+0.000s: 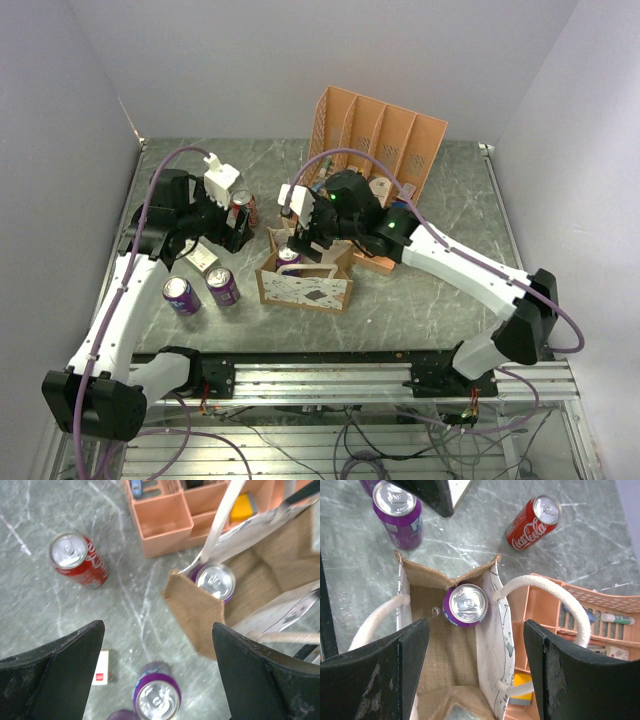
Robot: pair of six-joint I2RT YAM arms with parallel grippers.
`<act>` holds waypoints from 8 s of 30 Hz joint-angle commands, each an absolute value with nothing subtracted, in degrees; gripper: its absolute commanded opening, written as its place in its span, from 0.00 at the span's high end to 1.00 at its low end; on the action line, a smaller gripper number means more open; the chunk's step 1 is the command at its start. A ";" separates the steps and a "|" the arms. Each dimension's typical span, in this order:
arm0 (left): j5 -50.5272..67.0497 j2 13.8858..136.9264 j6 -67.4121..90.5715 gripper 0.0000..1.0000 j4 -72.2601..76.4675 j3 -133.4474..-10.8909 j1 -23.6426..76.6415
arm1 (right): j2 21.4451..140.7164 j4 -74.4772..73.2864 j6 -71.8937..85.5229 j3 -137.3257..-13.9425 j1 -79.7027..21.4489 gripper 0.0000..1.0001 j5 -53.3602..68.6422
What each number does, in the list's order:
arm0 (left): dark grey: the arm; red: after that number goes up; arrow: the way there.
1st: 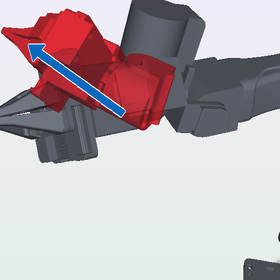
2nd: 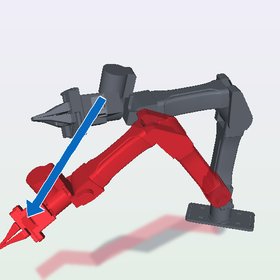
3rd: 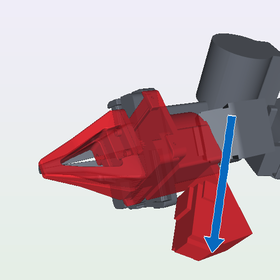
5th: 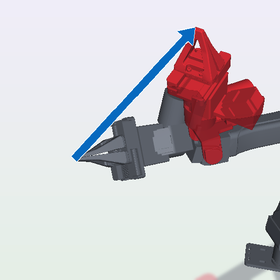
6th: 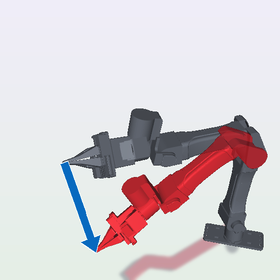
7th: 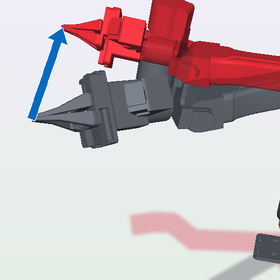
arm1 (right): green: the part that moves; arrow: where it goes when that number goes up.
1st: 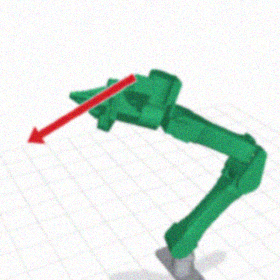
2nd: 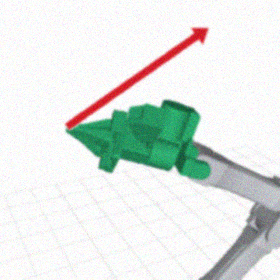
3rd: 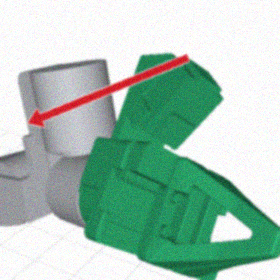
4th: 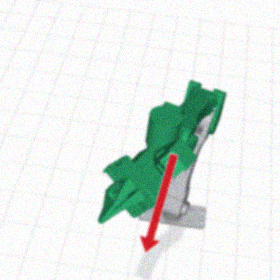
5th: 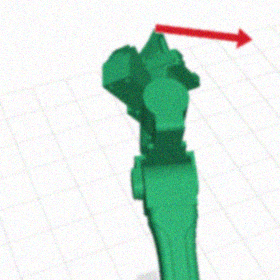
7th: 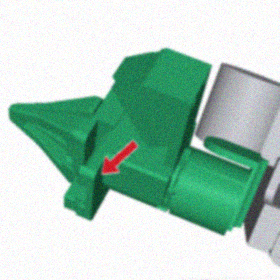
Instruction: Place the beverage into the canvas bag
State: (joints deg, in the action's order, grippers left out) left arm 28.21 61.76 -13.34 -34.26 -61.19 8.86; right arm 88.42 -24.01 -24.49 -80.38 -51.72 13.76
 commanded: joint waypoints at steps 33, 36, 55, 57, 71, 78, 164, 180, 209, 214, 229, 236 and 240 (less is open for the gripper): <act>15.65 62.69 -51.64 0.03 -50.09 -47.04 10.86 | 67.77 -24.15 -23.26 -68.94 -28.54 0.23 36.47; 15.57 62.95 -52.58 0.15 -48.28 -45.38 11.16 | 67.73 -22.94 -23.88 -67.17 -28.54 0.22 35.24; 23.75 60.58 -50.40 0.93 -60.51 -64.32 11.60 | 73.79 -35.40 -36.01 -70.20 -35.21 0.22 47.57; 25.68 60.98 -48.81 0.93 -60.56 -68.05 11.60 | 75.26 -35.09 -35.82 -70.73 -36.68 0.25 47.07; 37.44 68.93 -40.76 0.93 -56.35 -85.65 19.72 | 80.56 -45.10 -42.33 -72.67 -46.46 0.93 46.59; 44.40 75.87 -39.45 0.93 -56.16 -89.53 23.80 | 78.78 -43.40 -41.69 -68.35 -47.88 0.99 47.05; 19.49 91.77 -49.84 0.71 -25.98 -65.08 38.99 | 70.72 -32.05 -37.09 -50.96 -39.11 1.00 58.53; 16.81 91.04 -48.46 0.42 -27.03 -65.89 40.82 | 70.62 -31.74 -36.91 -50.91 -38.54 0.98 58.51; 17.06 86.10 -48.48 0.18 -28.04 -64.15 41.13 | 72.99 -33.19 -38.01 -53.08 -37.94 0.97 58.73; 18.78 84.81 -48.81 0.17 -30.44 -65.21 41.12 | 73.02 -33.29 -38.06 -53.16 -37.88 0.97 58.38; 20.87 77.82 -45.41 0.15 -40.28 -73.41 41.04 | 74.62 -37.24 -39.91 -57.81 -37.53 0.85 57.74; 20.78 75.17 -42.29 0.15 -40.52 -76.05 39.31 | 74.64 -38.78 -40.78 -60.63 -37.60 0.73 57.90; 22.04 72.89 -40.66 0.15 -39.81 -76.05 35.82 | 74.44 -38.72 -40.85 -60.71 -37.53 0.69 58.23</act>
State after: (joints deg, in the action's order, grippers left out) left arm 19.03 76.53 -44.10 -42.24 -72.86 38.61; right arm 73.87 -35.40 -40.95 -60.47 -37.82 59.07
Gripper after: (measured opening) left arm 0.849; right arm 0.296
